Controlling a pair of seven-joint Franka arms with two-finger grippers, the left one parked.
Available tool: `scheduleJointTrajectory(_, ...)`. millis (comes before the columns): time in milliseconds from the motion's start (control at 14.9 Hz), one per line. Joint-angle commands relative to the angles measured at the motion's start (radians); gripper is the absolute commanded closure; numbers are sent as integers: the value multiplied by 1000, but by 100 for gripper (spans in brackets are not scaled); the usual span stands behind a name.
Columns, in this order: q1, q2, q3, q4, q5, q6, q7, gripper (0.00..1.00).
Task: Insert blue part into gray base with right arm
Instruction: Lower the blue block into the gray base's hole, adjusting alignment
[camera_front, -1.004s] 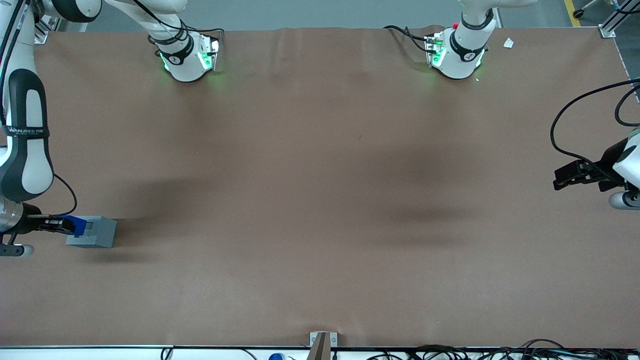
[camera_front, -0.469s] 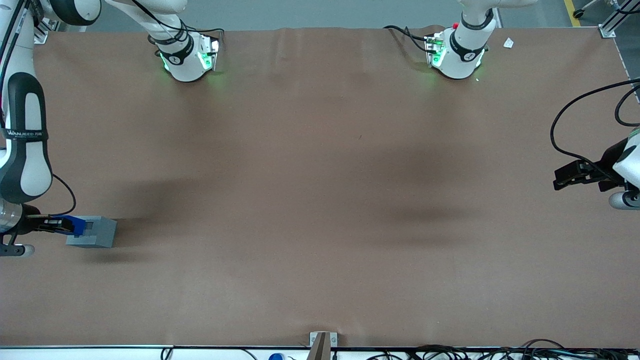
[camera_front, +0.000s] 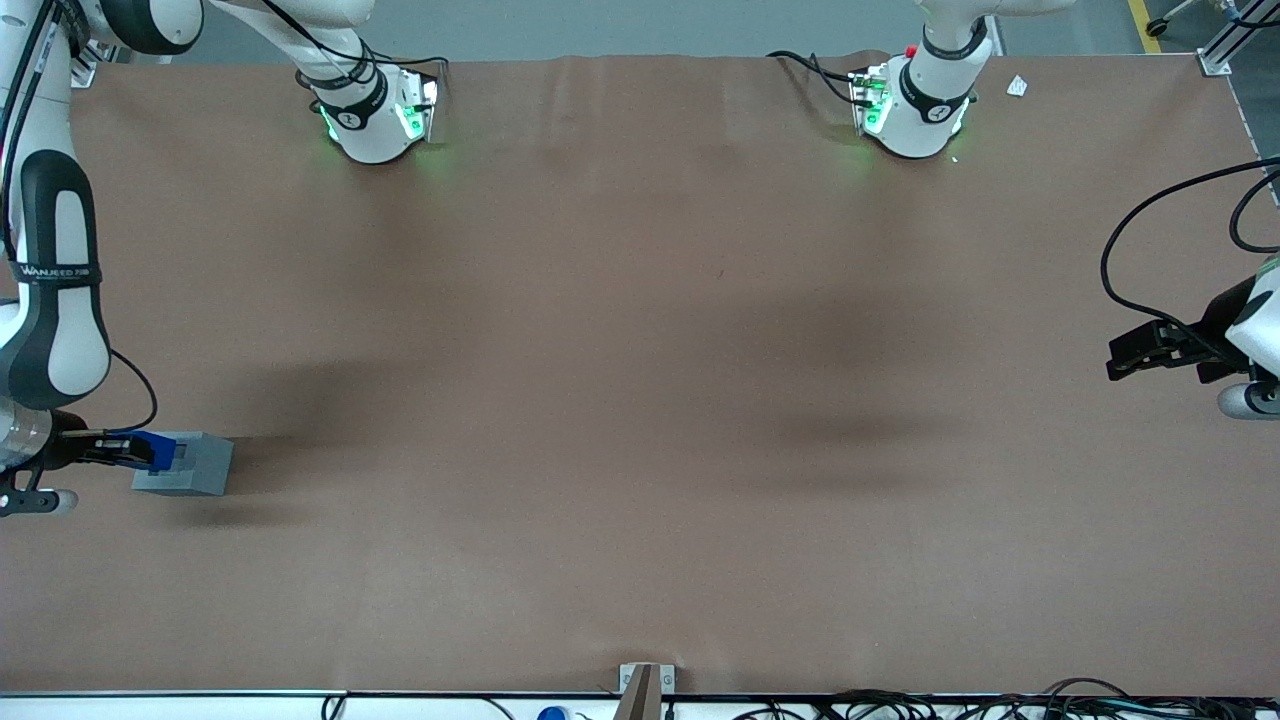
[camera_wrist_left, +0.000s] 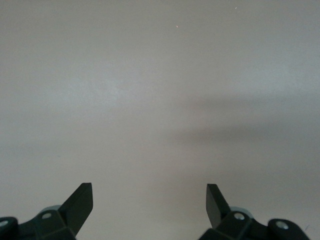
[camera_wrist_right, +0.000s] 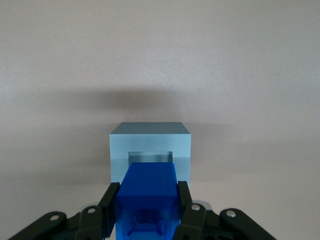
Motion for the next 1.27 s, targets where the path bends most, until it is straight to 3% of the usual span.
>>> scheduleJointTrajectory(0,-17,16,15,21,3,-3,-18,99)
scheduleJointTrajectory(1205,-17,30,17,21,2,22,-31,99)
